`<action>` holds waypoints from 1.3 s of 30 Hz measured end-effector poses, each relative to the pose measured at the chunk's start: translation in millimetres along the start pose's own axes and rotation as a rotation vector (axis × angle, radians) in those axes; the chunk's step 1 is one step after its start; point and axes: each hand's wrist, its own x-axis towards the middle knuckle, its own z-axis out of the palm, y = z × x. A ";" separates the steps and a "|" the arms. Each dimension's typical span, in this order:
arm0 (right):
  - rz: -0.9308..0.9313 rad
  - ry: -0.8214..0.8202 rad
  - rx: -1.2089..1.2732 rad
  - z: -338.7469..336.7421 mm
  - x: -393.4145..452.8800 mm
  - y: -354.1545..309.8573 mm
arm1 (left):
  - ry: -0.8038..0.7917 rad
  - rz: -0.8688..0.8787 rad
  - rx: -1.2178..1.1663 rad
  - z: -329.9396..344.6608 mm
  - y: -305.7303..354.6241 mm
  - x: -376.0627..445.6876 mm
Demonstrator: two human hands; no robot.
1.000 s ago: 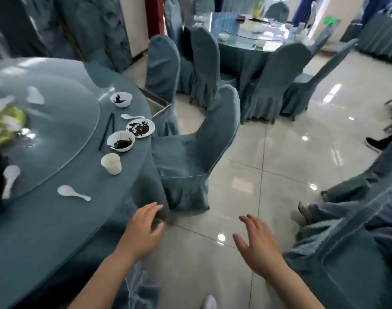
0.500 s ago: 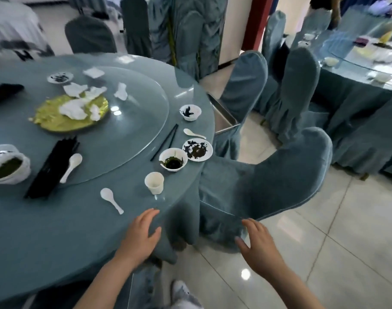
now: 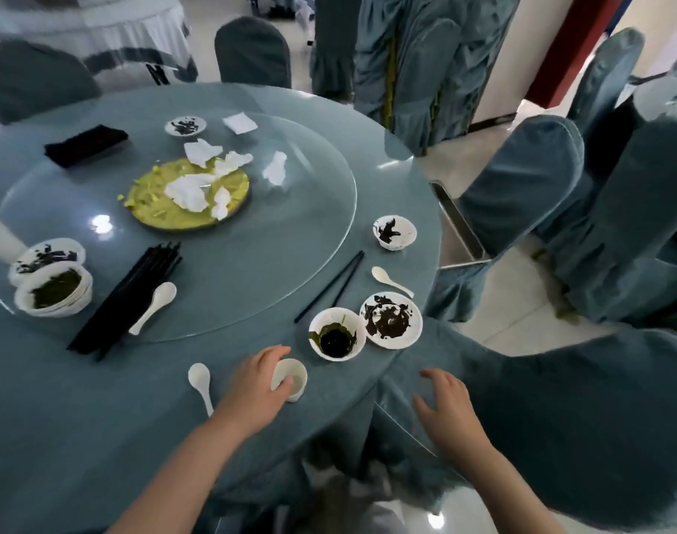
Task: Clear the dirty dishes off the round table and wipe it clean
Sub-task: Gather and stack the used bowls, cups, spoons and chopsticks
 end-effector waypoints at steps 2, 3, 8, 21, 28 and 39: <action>-0.012 -0.019 0.019 -13.9 38.5 0.1 | -0.019 -0.057 0.012 1.8 11.1 23.8; -0.011 -0.030 0.030 -20.9 58.7 0.1 | -0.026 -0.095 0.016 3.6 15.4 35.4; 0.004 -0.056 0.138 -51.5 163.4 3.3 | -0.053 -0.253 0.006 18.3 28.2 83.8; 0.216 -0.056 0.386 -57.4 382.4 -10.3 | -0.011 -0.500 0.123 49.9 45.3 135.2; 0.244 -0.039 0.466 -49.5 415.0 -11.8 | -0.025 -0.583 0.054 52.8 44.2 136.0; -0.165 -0.412 0.403 -31.9 266.3 -41.0 | 0.006 -0.638 -0.052 53.3 39.0 134.7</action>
